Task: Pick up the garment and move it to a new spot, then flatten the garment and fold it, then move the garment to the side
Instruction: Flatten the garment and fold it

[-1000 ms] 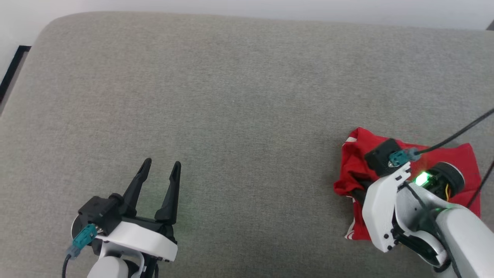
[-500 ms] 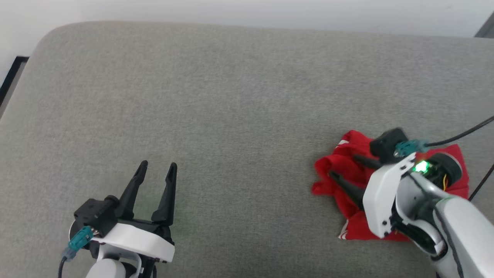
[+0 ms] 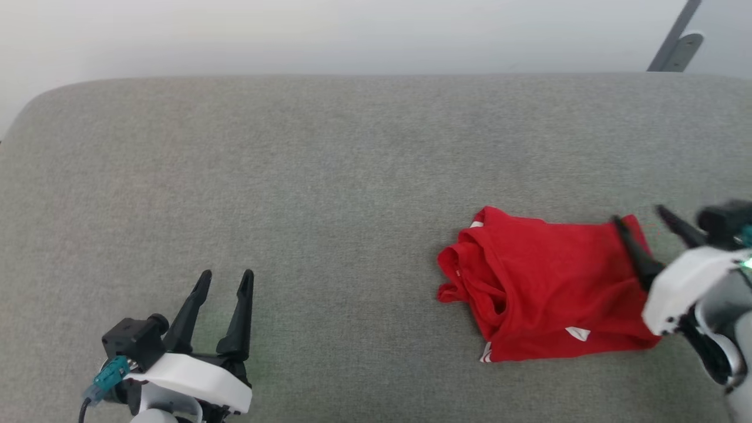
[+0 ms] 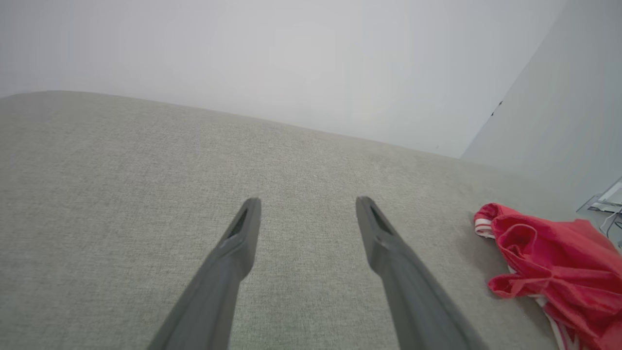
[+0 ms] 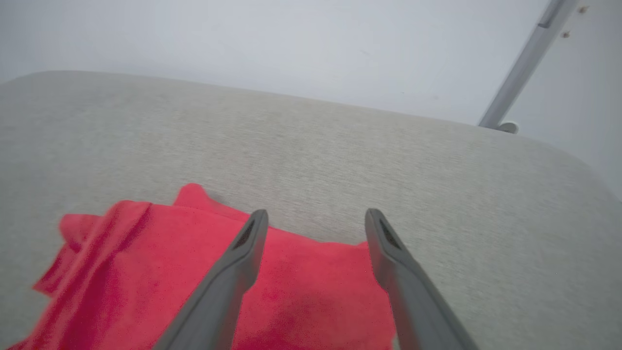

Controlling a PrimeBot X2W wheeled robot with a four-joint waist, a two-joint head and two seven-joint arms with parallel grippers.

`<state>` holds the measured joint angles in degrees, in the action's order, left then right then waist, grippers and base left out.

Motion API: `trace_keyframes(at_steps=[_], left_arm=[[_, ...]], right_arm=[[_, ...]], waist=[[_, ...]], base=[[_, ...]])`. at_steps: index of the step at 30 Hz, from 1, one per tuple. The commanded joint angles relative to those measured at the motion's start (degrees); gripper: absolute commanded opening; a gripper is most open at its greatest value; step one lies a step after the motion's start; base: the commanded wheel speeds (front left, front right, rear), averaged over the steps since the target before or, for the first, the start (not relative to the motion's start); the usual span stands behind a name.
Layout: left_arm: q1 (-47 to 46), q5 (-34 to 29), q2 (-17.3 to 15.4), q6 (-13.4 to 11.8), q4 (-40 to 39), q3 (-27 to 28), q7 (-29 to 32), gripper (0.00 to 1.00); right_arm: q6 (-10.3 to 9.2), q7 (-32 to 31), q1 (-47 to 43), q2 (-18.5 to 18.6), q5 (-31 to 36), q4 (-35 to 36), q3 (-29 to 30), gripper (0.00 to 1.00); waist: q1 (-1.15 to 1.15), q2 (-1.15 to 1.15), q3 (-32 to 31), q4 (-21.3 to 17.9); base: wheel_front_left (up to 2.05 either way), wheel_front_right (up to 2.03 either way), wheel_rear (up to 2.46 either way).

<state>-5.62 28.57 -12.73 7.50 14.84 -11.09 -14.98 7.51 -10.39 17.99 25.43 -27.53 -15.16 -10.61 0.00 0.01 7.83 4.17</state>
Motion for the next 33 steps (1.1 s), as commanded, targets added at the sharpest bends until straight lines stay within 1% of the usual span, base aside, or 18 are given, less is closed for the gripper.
trace_keyframes(at_steps=[1,3,6,7,10,13,16,21,33], left_arm=[[0.68,0.39,-0.41,-0.04,0.8,0.45,-0.27,1.0],[1.12,0.4,-0.59,-0.04,1.57,1.2,-0.27,1.0],[1.66,-0.22,-0.63,-0.04,2.22,2.97,-0.27,1.0],[1.66,-0.22,-0.63,-0.04,2.22,2.97,-0.27,1.0],[2.86,-1.13,-0.67,-0.04,1.91,4.81,-0.27,1.0],[3.99,-2.01,-0.5,-0.04,0.64,6.86,-0.27,1.0],[5.54,-2.88,-0.5,-0.04,-0.86,8.25,-0.27,1.0],[8.12,-3.76,-0.11,-0.04,-4.37,10.2,-0.27,1.0],[15.43,-5.93,1.68,-0.04,-12.05,13.16,-0.27,1.0]], right_arm=[[-0.05,4.24,-0.79,-0.59,2.02,-2.77,1.61,1.0],[-0.05,8.95,-1.16,-2.32,3.09,-5.4,3.65,1.0],[-0.06,15.09,-1.75,-3.84,4.1,-7.84,5.9,1.0],[-0.06,15.09,-1.75,-3.84,4.1,-7.84,5.9,1.0],[-0.06,20.21,-2.53,-5.41,5.15,-8.51,7.16,1.0],[-0.05,22.94,-3.69,-6.3,6.59,-7.76,8.04,1.0],[-0.05,24.08,-5.31,-7.21,7.5,-5.99,8.54,1.0],[-0.05,24.28,-8.61,-8.55,8.35,-1.55,10.03,1.0],[-0.05,19.43,-19.48,-12.21,9.27,11.37,15.52,1.0]], waist=[[0.0,-0.01,-0.73,-0.82],[0.0,-0.01,-1.39,-1.41],[0.0,-0.01,-2.29,-2.08],[0.0,-0.01,-2.29,-2.08],[0.0,-0.01,-3.21,-2.45],[0.0,-0.01,-3.92,-2.65],[0.0,-0.01,-4.36,-2.65],[0.0,-0.01,-4.55,-2.57],[0.0,-0.01,-4.94,-2.67]], base=[[0.0,0.0,0.0],[0.0,0.0,0.0],[0.0,0.0,0.0],[0.0,0.0,0.0],[0.0,0.0,0.0],[0.0,0.0,0.0],[0.0,0.0,0.0],[0.0,0.0,0.0],[0.0,0.0,0.0]])
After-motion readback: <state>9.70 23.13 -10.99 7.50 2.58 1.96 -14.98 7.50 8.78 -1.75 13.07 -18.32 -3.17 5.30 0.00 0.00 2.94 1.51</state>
